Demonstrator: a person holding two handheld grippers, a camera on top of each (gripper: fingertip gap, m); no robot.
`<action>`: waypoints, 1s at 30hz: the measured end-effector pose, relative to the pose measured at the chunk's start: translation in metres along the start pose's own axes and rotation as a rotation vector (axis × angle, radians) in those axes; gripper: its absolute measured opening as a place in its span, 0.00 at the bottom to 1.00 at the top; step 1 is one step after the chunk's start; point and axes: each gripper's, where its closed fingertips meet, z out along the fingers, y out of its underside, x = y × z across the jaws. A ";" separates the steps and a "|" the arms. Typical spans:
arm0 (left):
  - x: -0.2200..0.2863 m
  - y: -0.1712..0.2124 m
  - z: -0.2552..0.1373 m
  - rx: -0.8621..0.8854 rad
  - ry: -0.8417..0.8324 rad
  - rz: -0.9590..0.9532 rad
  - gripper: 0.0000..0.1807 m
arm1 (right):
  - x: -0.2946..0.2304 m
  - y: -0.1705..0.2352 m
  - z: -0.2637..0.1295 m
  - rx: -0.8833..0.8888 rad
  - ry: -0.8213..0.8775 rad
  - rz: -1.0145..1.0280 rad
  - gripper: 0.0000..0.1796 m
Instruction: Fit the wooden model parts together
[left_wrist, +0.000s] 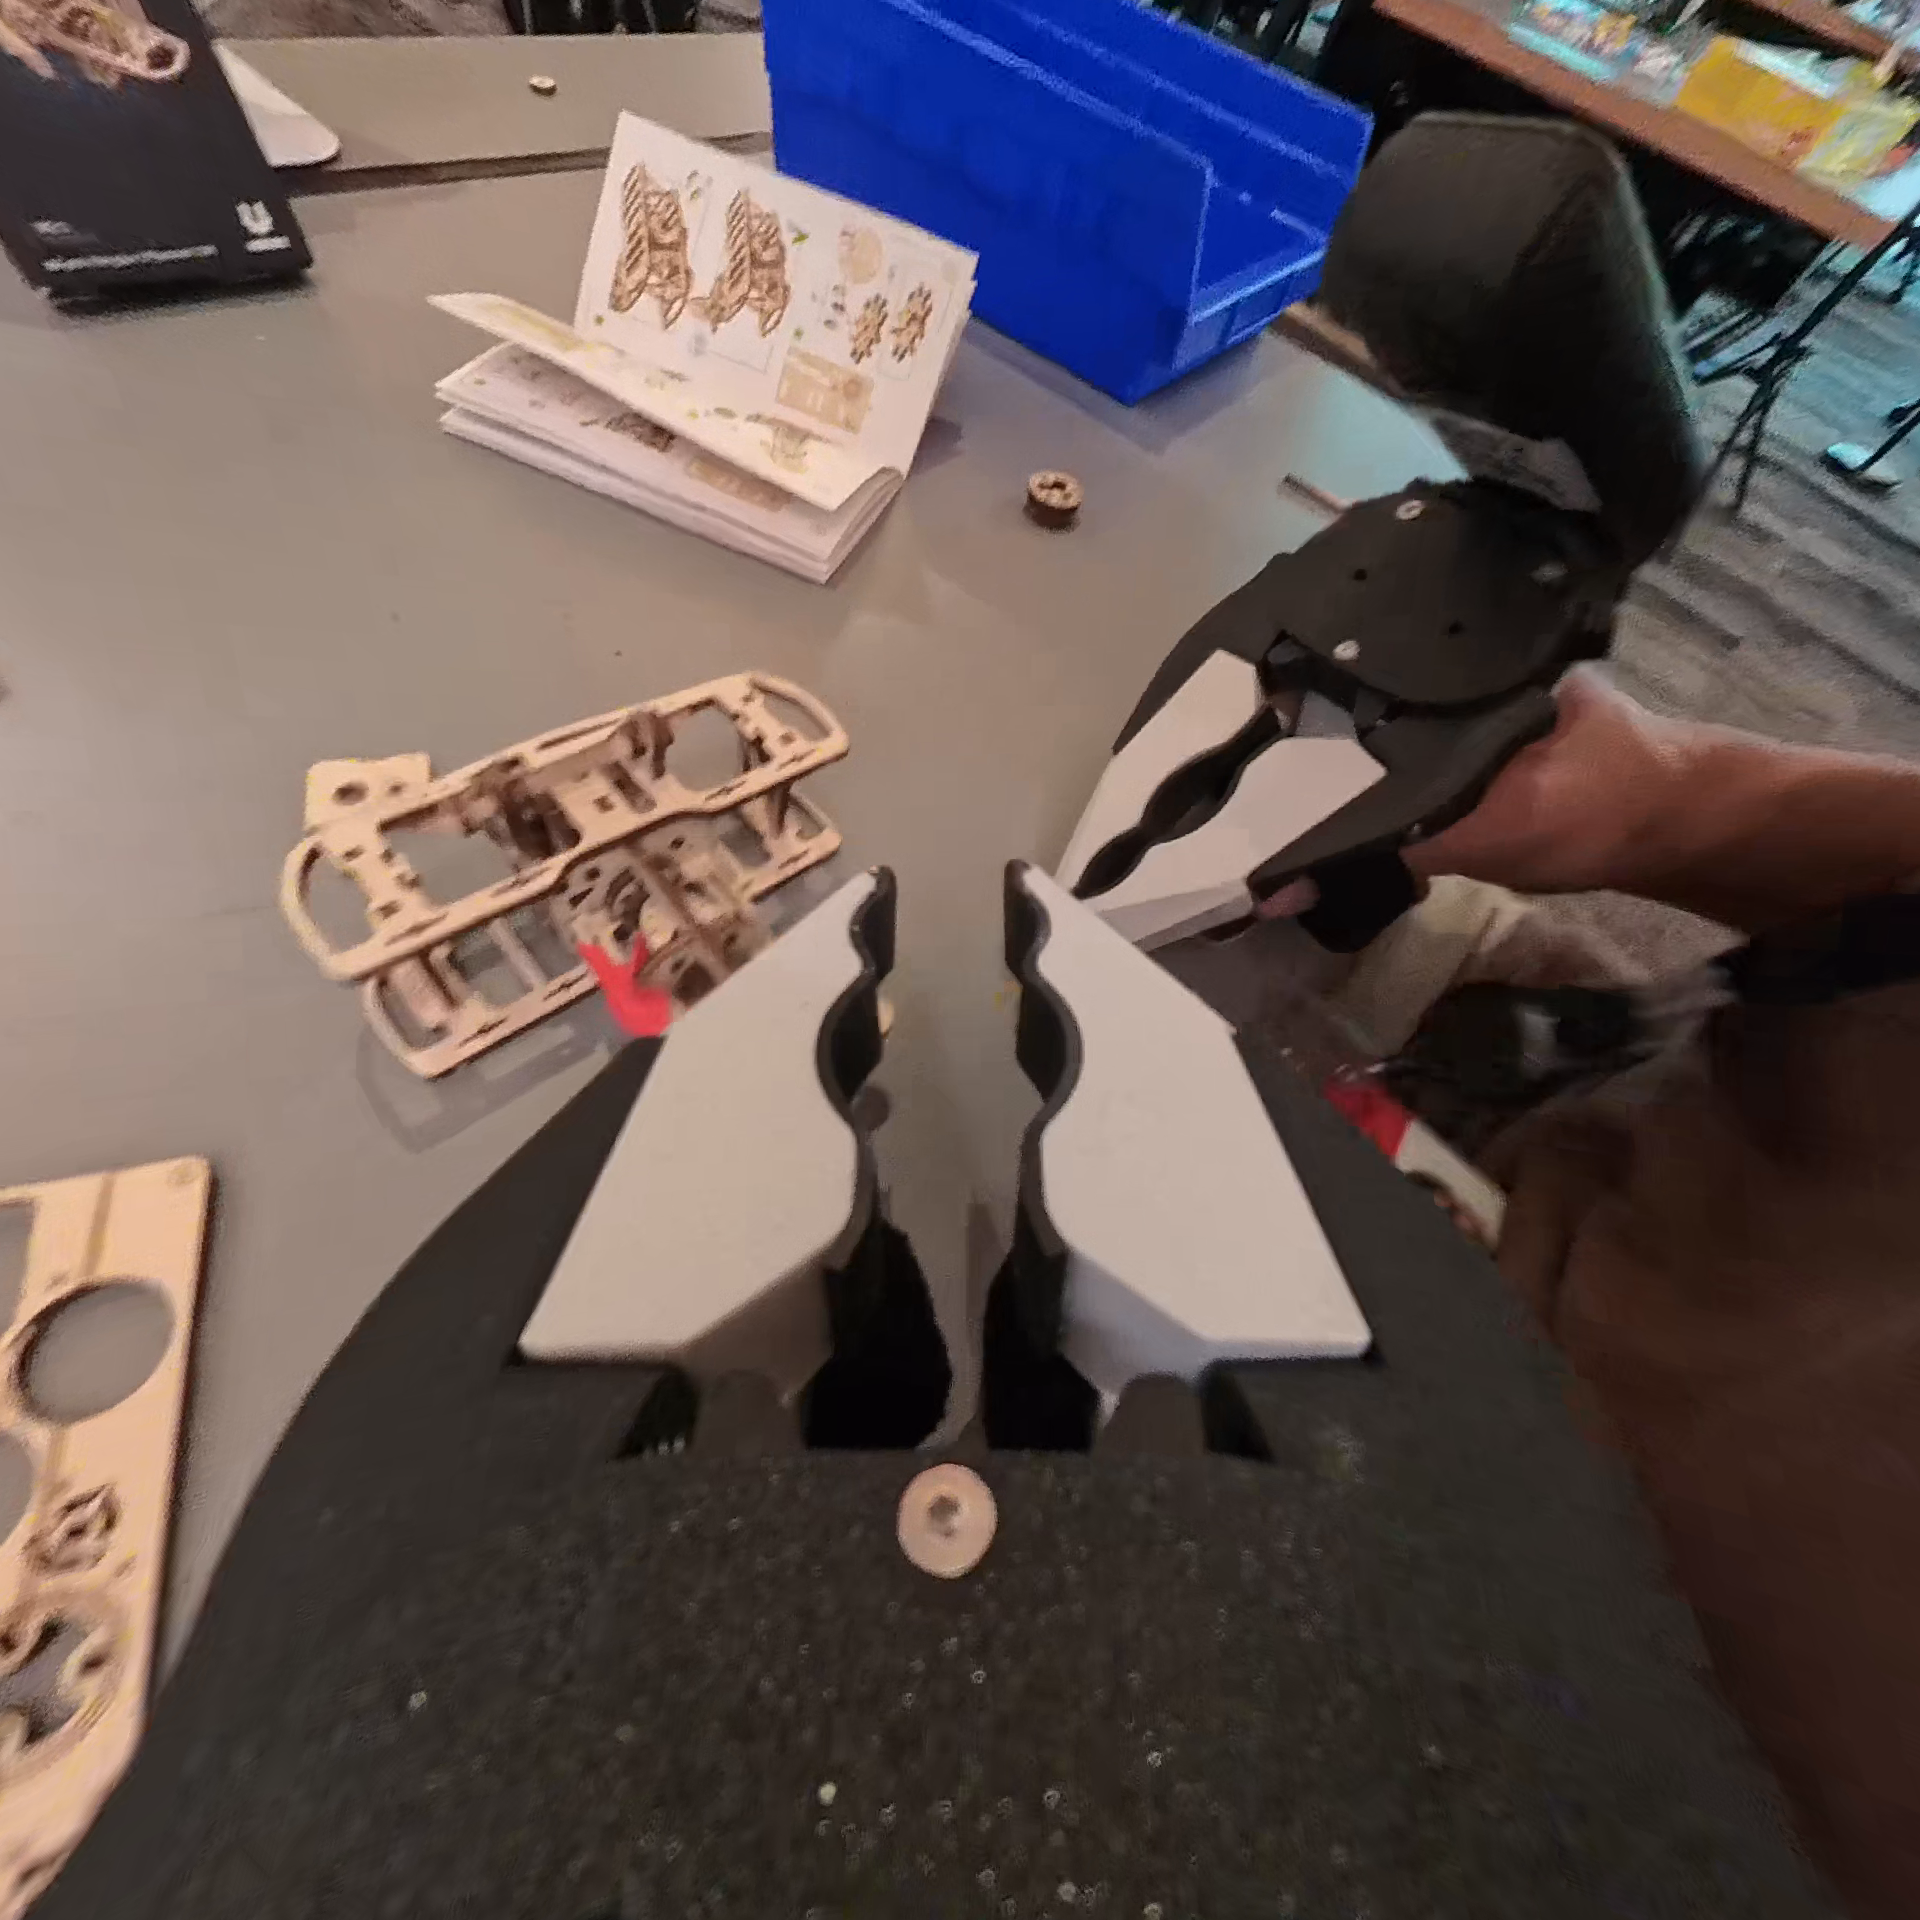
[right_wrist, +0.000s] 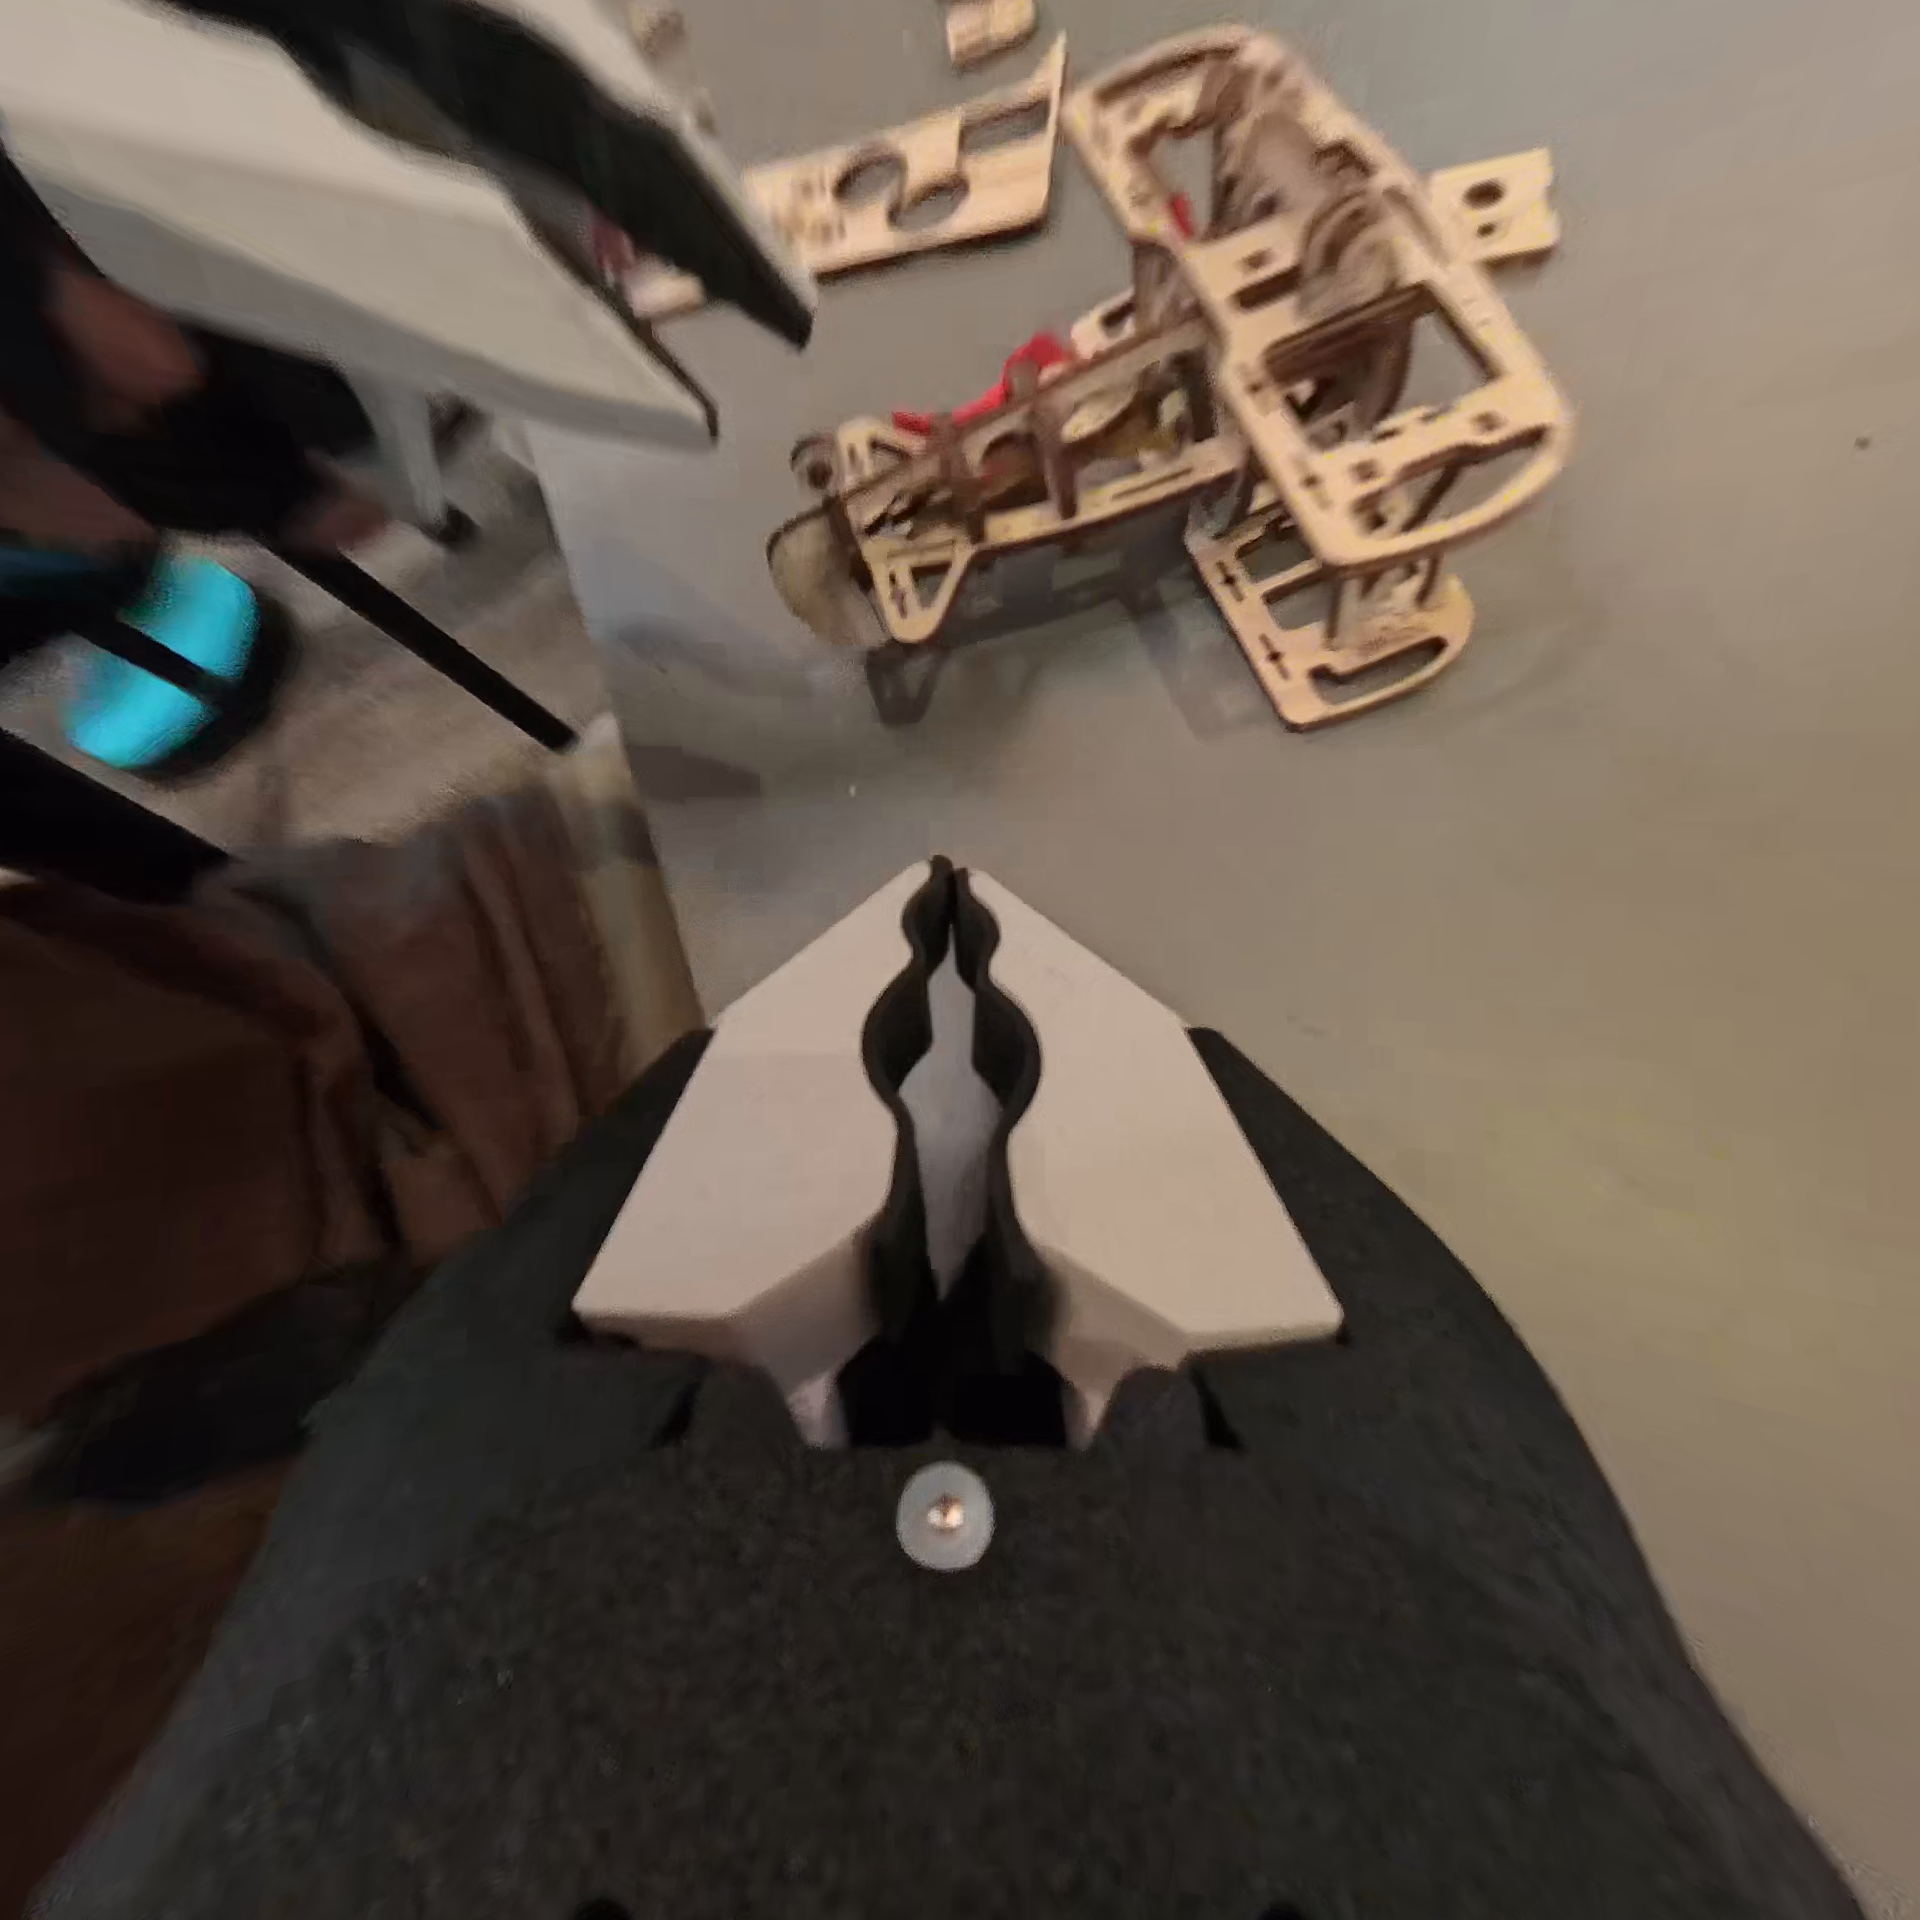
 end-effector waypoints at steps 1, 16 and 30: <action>0.005 -0.007 0.006 0.011 0.029 -0.006 0.10 | 0.003 -0.006 -0.010 0.041 -0.041 0.055 0.00; 0.064 -0.073 0.109 0.051 0.476 -0.175 0.11 | 0.071 -0.044 -0.142 0.616 -0.293 0.478 0.00; 0.085 -0.108 0.141 0.022 0.549 -0.301 0.09 | 0.095 -0.046 -0.184 0.919 -0.472 0.779 0.00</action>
